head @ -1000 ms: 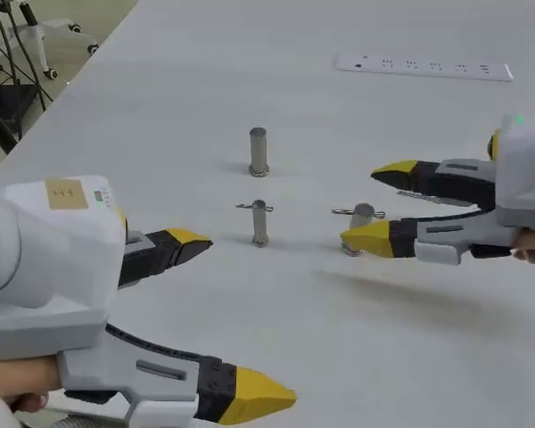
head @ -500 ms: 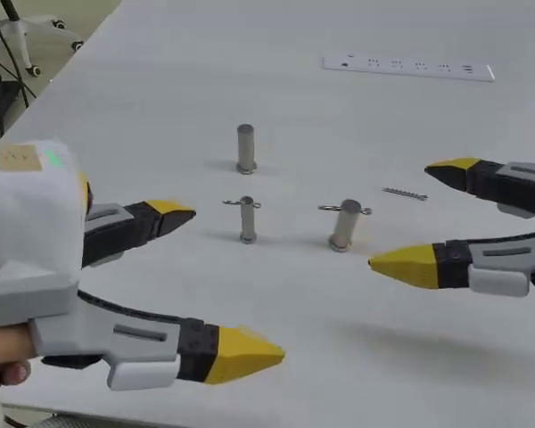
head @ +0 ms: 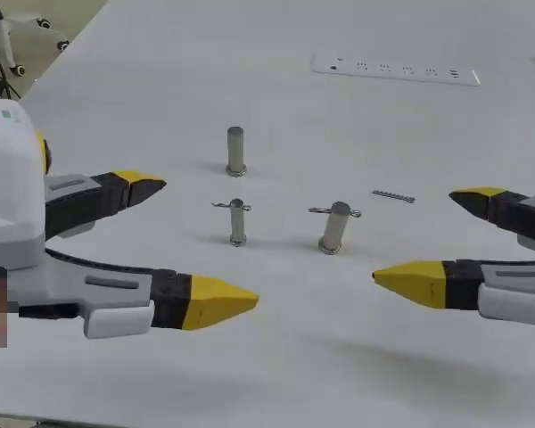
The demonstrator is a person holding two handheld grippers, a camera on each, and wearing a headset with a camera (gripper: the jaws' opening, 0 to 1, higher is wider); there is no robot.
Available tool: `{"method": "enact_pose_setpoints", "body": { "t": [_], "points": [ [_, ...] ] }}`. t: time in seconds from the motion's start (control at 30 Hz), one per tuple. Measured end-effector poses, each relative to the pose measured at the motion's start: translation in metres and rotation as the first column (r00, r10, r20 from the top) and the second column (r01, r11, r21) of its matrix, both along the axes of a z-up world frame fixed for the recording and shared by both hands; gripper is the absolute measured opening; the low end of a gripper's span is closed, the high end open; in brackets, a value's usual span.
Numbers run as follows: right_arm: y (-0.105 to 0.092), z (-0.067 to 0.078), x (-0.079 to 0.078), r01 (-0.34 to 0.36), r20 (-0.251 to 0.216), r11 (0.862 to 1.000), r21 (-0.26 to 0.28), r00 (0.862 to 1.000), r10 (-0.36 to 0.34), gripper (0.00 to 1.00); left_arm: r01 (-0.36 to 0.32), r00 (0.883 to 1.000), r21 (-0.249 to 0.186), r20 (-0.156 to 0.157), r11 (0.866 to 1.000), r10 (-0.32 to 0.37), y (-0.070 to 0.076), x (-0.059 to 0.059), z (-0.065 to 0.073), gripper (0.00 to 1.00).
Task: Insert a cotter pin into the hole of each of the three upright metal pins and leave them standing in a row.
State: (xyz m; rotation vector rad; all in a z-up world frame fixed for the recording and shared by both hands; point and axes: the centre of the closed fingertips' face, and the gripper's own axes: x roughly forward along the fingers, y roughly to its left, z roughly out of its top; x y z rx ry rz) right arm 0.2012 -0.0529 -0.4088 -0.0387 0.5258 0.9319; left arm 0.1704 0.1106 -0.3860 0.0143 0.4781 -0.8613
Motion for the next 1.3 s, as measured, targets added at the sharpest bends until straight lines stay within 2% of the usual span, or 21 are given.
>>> {"method": "enact_pose_setpoints", "body": {
  "t": [0.13,0.4,0.67,0.93,1.03,1.2,1.23,1.3],
  "points": [
    [-0.006,-0.003,-0.005,0.034,-0.028,0.999,0.013,0.999,-0.034,0.98,-0.010,1.000,-0.002,0.009,1.000,0.010,0.004,0.009,0.003,0.96],
    [-0.015,-0.002,-0.010,0.085,-0.040,0.996,0.015,0.996,-0.084,0.98,-0.023,0.999,-0.007,0.026,1.000,0.023,0.009,0.028,0.008,0.94],
    [-0.020,0.000,-0.012,0.113,-0.047,0.994,0.011,0.993,-0.112,0.98,-0.023,0.999,-0.013,0.039,1.000,0.024,0.001,0.043,0.014,0.93],
    [-0.020,-0.001,-0.015,0.120,-0.051,0.993,0.006,0.992,-0.119,0.98,-0.044,0.997,-0.023,0.058,0.999,0.045,0.009,0.073,0.020,0.89],
    [-0.021,-0.001,-0.015,0.125,-0.055,0.992,0.014,0.991,-0.124,0.98,-0.055,0.997,-0.044,0.061,0.998,0.057,0.009,0.080,0.022,0.86],
    [-0.022,-0.002,-0.017,0.131,-0.058,0.991,0.015,0.990,-0.130,0.97,-0.086,0.994,-0.032,0.060,0.996,0.088,0.013,0.094,0.016,0.83],
    [-0.022,-0.002,-0.017,0.133,-0.060,0.991,0.016,0.989,-0.131,0.97,-0.089,0.994,-0.029,0.061,0.996,0.090,0.012,0.086,0.016,0.82],
    [-0.022,-0.002,-0.018,0.133,-0.058,0.991,0.011,0.990,-0.132,0.97,-0.094,0.994,-0.031,0.057,0.995,0.096,0.012,0.086,0.014,0.80]
  ]
}}
